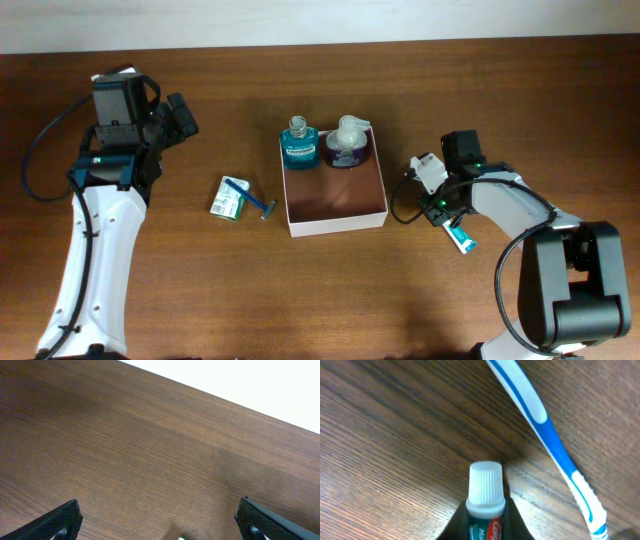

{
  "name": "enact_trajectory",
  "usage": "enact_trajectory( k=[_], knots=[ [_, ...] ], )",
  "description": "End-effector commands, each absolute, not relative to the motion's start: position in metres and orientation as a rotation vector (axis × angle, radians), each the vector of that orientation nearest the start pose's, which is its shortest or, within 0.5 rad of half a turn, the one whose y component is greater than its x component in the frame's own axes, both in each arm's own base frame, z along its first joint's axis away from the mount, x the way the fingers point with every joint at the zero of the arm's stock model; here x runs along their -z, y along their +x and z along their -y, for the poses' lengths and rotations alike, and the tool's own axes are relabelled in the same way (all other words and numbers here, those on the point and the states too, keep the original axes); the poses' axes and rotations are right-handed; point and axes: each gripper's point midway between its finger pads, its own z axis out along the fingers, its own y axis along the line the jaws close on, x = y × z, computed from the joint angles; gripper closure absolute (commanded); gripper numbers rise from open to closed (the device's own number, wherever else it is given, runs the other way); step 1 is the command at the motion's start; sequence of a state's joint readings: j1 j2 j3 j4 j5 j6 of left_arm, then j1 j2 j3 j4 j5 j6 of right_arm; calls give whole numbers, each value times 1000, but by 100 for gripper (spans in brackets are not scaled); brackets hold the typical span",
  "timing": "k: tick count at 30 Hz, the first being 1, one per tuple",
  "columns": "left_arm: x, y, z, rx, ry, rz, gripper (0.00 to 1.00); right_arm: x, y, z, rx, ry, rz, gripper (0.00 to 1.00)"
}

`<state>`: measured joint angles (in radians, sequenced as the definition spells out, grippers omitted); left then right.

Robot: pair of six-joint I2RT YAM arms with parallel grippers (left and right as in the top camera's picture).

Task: Pack container
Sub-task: 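Grasp the toothpaste tube and carry it left over the box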

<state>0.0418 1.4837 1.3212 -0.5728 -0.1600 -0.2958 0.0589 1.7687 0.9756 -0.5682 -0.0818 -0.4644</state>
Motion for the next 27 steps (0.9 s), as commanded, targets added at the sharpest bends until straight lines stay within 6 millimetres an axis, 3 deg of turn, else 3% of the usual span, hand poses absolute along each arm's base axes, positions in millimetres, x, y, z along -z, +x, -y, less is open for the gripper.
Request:
enact_trajectory(
  k=[1,7,13,16,18,22,27],
  knots=[
    [-239,430,-47,-50,-467,-2232,1,-12,344,-35,-86,-707,-2820,95],
    [-239,430,-47,-50,-467,-2232,1,-61,350,-44,-160,-623,-2830,96],
    [-239,430,-47,-50,-466,-2231,1,-141,351,-81,-437,-656,-2698,96],
    [-239,430,-47,-50,-467,-2232,1,-182,347,-105,-503,-722,-2594,96],
    [-239,430,-47,-50,-467,-2232,1,-199,343,-122,-505,-785,-2532,96],
    [-239,430,-47,-50,-467,-2232,1,-218,338,-164,-507,-936,-2398,96],
    [-239,430,-47,-50,-467,-2231,1,-216,330,-219,-437,-1202,-2233,96]
  ],
)
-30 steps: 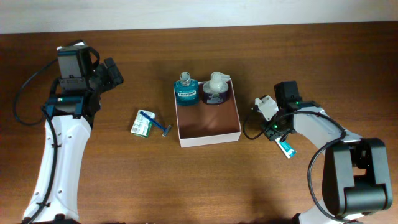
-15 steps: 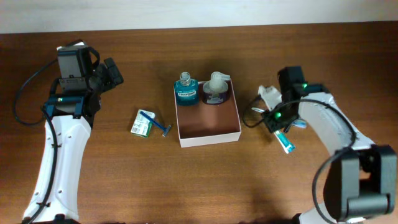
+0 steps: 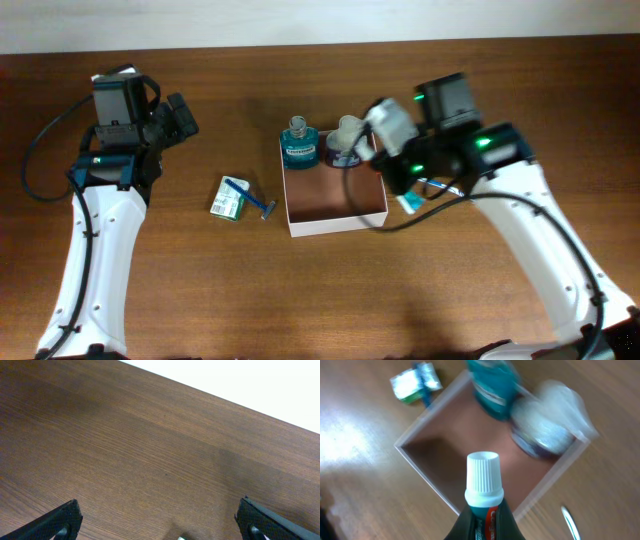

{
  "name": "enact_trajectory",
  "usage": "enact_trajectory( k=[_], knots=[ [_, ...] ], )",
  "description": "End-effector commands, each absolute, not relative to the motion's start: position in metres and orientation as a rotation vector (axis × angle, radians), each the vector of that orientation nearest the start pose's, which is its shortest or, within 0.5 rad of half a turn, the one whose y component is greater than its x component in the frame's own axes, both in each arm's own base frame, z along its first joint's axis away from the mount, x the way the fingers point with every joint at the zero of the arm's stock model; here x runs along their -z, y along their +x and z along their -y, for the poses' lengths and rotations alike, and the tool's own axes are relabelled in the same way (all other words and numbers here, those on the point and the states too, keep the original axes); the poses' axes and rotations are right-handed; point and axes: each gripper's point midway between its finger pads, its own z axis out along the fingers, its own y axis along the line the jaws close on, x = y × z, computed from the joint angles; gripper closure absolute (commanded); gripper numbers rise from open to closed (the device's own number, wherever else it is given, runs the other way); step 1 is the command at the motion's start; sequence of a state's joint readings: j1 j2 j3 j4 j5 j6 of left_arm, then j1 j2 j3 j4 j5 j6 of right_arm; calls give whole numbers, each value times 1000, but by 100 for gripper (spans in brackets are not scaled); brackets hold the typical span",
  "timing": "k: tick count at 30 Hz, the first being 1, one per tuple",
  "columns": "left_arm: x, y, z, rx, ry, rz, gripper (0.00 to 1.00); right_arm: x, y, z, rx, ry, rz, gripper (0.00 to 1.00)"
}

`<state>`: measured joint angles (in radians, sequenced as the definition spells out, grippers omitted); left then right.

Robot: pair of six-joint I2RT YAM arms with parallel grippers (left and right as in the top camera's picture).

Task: Pack container
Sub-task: 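Grasp the toothpaste tube and carry it left over the box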

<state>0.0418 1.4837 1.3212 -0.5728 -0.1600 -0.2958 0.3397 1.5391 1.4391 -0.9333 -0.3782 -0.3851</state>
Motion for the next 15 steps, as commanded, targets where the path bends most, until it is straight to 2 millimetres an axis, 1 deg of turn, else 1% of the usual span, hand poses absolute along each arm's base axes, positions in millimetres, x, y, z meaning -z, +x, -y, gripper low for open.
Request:
enact_trajectory(
  k=[1,4,7,10,15],
  knots=[
    [-239,430,-47,-50,-467,-2232,1,-214,330,-226,-409,-1241,-2211,96],
    [-239,430,-47,-50,-467,-2232,1,-206,329,-246,-319,-1370,-2131,96],
    [-239,430,-47,-50,-467,-2232,1,-196,328,-263,-281,-1482,-2059,95],
    [-239,430,-47,-50,-467,-2232,1,-184,331,-271,-276,-1529,-2041,96],
    [-239,430,-47,-49,-466,-2232,1,-160,343,-273,-276,-1538,-2079,95]
  ],
)
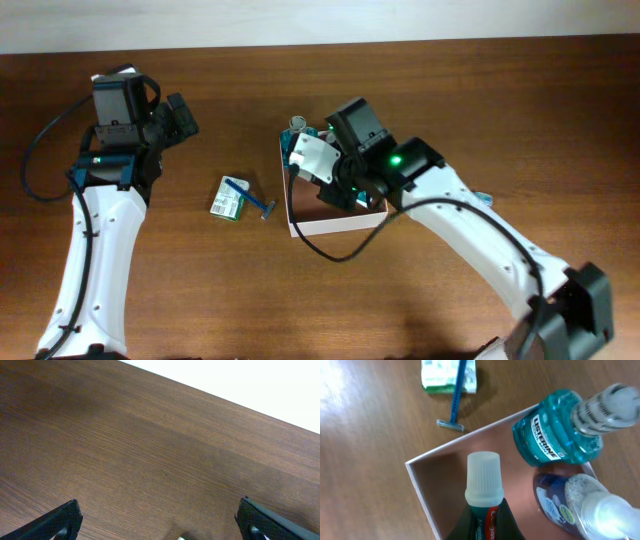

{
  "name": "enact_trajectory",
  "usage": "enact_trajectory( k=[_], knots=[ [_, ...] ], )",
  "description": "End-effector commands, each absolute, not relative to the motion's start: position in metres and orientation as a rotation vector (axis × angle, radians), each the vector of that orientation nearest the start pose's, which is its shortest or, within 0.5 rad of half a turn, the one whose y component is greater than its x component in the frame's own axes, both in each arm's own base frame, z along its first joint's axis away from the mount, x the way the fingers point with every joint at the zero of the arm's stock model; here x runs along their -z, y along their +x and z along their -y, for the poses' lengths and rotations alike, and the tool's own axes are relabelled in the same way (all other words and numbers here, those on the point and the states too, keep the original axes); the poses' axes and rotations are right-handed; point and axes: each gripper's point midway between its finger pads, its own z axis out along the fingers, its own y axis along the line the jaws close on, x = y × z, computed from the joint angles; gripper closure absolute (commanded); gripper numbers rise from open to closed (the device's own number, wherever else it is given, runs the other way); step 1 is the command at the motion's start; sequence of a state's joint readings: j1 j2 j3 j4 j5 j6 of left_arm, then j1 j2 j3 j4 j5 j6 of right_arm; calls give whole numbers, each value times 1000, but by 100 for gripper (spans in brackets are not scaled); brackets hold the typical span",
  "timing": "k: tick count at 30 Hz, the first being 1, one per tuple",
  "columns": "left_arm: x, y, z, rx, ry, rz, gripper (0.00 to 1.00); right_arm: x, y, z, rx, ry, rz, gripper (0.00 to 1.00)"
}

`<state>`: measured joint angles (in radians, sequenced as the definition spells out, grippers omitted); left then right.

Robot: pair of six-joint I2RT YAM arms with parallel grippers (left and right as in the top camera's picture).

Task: Pack container
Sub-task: 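Grasp the toothpaste tube and carry it left over the box, then release the toothpaste tube into the box front and withdraw right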

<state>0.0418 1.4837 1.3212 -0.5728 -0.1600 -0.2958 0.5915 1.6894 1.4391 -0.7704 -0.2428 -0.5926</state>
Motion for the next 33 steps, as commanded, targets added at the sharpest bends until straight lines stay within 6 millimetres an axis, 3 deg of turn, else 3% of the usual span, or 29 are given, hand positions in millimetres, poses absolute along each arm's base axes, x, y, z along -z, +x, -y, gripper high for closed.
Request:
enact_trajectory(
  k=[1,9,10,11,12,15,21,26,33],
  knots=[
    [-239,430,-47,-50,-467,-2232,1,-155,343,-274,-278,-1542,-2085,96],
    [-239,430,-47,-50,-466,-2231,1,-149,344,-275,-279,-1548,-2097,96],
    [-239,430,-47,-50,-467,-2232,1,-149,344,-275,-280,-1549,-2099,85],
    [-239,430,-47,-50,-467,-2232,1,-149,344,-275,-280,-1549,-2099,67],
    [-239,430,-47,-50,-467,-2232,1,-148,343,-274,-280,-1551,-2103,61],
    [-239,430,-47,-50,-467,-2232,1,-147,342,-273,-282,-1556,-2112,54],
    [-239,430,-47,-50,-467,-2232,1,-158,339,-263,-256,-1520,-2136,54],
    [-239,430,-47,-50,-467,-2232,1,-193,351,-215,-119,-1241,-2257,54],
    [-239,430,-47,-50,-467,-2232,1,-234,359,-113,-41,-780,-2403,50]
  ],
)
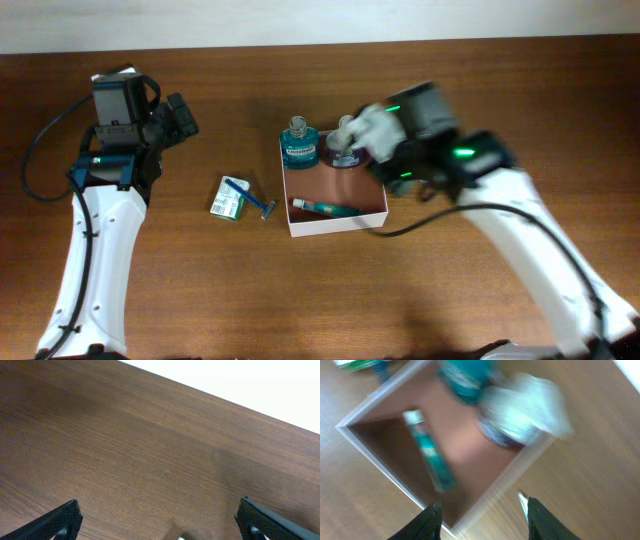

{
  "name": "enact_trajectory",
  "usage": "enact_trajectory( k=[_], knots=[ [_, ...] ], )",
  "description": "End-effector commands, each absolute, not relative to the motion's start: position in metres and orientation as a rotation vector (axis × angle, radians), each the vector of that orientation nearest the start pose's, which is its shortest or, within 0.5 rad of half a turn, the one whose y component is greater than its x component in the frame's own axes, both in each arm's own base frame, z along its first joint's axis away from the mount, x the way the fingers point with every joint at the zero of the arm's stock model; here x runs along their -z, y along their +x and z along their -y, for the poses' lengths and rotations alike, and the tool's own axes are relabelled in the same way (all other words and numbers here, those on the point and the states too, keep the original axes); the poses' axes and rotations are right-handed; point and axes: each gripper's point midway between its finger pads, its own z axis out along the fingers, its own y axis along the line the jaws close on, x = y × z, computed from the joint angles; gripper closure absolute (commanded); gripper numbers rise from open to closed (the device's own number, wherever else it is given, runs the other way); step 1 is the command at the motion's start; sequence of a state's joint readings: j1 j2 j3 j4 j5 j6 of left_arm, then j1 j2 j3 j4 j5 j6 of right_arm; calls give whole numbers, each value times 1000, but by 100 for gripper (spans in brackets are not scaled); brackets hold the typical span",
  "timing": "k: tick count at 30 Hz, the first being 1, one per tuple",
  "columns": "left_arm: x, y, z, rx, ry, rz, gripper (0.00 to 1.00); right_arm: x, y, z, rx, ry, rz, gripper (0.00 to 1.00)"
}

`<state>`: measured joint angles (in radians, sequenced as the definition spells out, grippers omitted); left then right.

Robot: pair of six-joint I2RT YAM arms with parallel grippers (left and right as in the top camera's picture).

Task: Pack container
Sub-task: 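Release the toothpaste tube into the box front and withdraw right, then lower the right gripper and grasp the blue toothbrush handle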

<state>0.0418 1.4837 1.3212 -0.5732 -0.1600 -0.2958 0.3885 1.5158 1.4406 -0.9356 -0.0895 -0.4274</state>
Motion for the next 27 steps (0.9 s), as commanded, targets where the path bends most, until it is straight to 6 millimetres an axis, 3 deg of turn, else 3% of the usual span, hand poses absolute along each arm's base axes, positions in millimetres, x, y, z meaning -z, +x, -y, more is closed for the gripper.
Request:
enact_trajectory(
  k=[1,4,6,13,22,27],
  knots=[
    [-239,430,-47,-50,-467,-2232,1,-235,361,-98,-28,-734,-2420,49],
    [-239,430,-47,-50,-467,-2232,1,-229,369,-60,1,-608,-2476,39],
    [-239,430,-47,-50,-467,-2232,0,-221,372,-47,-31,-560,-2506,32],
    [-239,430,-47,-50,-467,-2232,1,-162,383,-11,-69,-446,-2677,31],
    [-239,430,-47,-50,-467,-2232,1,-58,391,-7,-143,-445,-2912,31],
    [-239,430,-47,-50,-467,-2232,1,-27,389,-7,-163,-489,-2973,32]
  ],
)
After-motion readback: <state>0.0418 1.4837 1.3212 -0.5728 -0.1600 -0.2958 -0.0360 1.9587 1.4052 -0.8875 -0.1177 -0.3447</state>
